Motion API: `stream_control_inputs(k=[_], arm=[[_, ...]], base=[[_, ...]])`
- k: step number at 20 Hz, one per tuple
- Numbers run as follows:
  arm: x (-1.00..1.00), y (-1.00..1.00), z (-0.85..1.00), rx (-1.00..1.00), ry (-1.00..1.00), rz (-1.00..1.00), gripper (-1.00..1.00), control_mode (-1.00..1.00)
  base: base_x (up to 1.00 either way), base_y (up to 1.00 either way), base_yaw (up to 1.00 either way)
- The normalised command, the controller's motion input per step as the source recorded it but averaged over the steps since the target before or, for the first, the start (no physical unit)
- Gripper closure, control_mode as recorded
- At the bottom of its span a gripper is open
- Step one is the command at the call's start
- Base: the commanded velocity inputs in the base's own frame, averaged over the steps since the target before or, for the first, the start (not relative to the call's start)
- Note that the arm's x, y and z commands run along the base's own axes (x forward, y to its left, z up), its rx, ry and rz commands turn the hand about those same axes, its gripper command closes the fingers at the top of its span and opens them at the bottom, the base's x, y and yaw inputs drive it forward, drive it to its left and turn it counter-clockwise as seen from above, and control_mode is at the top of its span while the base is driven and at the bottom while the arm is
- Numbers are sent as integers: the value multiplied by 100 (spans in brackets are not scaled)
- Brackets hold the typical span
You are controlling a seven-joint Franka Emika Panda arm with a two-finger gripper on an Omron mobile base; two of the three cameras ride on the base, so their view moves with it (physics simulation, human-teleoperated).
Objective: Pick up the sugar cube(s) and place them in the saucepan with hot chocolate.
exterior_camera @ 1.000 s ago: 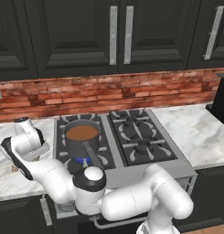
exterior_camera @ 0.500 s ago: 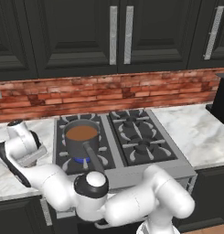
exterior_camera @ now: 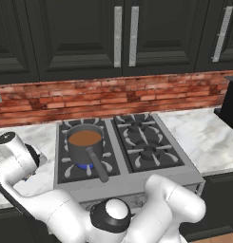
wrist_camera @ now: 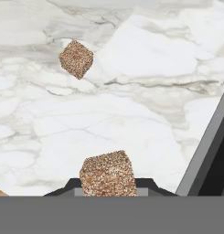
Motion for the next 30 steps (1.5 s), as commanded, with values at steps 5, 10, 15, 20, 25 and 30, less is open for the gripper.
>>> stream_control_inputs(k=[5,10,15,20,25,30], arm=[[-52,-34,47,3,-21,-1,100,-100],[-22,-61,50,5,-15,-7,100,-100],[-3,-67,51,6,-9,-10,100,-100],[0,-73,57,8,-1,-13,100,-100],[0,-63,54,7,0,-13,100,-100],[21,-67,25,1,2,-13,100,-100]], base=[[0,0,0],[0,0,0],[0,0,0],[0,0,0],[0,0,0],[0,0,0]])
